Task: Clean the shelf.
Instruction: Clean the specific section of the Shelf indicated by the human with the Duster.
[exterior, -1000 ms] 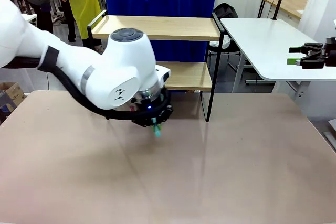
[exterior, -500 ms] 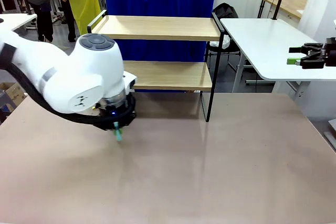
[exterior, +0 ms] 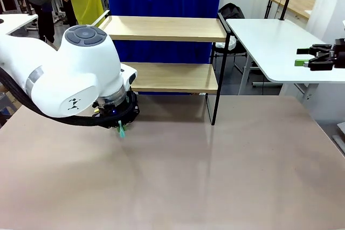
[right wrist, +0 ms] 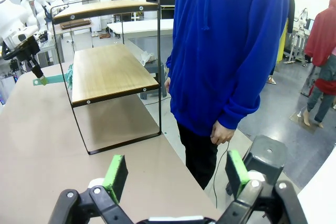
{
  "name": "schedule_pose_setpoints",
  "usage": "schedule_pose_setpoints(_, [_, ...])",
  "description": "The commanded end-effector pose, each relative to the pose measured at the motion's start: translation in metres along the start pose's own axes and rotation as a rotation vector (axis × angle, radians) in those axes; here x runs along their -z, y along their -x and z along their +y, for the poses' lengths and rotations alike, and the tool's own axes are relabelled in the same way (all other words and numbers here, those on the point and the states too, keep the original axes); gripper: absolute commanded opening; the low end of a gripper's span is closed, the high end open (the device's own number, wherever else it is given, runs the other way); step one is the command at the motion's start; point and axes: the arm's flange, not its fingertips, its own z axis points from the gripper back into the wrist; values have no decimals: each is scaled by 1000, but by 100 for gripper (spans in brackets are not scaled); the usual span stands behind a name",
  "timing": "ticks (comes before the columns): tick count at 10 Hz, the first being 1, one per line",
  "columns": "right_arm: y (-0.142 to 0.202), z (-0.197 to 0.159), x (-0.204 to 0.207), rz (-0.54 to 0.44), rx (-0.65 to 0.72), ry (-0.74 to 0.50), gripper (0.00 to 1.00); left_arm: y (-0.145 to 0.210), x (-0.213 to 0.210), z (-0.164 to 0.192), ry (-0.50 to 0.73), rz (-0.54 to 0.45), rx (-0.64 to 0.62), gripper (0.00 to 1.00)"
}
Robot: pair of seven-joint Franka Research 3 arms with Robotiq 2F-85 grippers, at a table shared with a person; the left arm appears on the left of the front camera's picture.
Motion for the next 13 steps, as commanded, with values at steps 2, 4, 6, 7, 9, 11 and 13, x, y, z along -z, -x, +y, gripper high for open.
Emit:
schedule_pose_setpoints(2, [-3,1,1,-4,-4,0,100,0,0,0,0,0,0,13])
schedule_pose_setpoints(4, [-3,1,1,-4,-4,0,100,1,-26,14,78,-12,33,13])
schedule_pose_setpoints(6, [-3,1,1,-4,-4,0,100,1,-45,29,99,-17,65,13])
schedule_pose_setpoints(7, [-3,1,1,-4,-4,0,100,2,-54,38,100,-8,108,13])
schedule_pose_setpoints(9, [-3,1,1,-4,-4,0,100,2,-70,58,166,41,225,13])
schedule_pose_setpoints(11, [-3,1,1,-4,-4,0,100,3,-85,78,210,84,342,13])
schedule_pose_setpoints(13, [-3,1,1,-4,-4,0,100,6,-96,92,228,111,459,13])
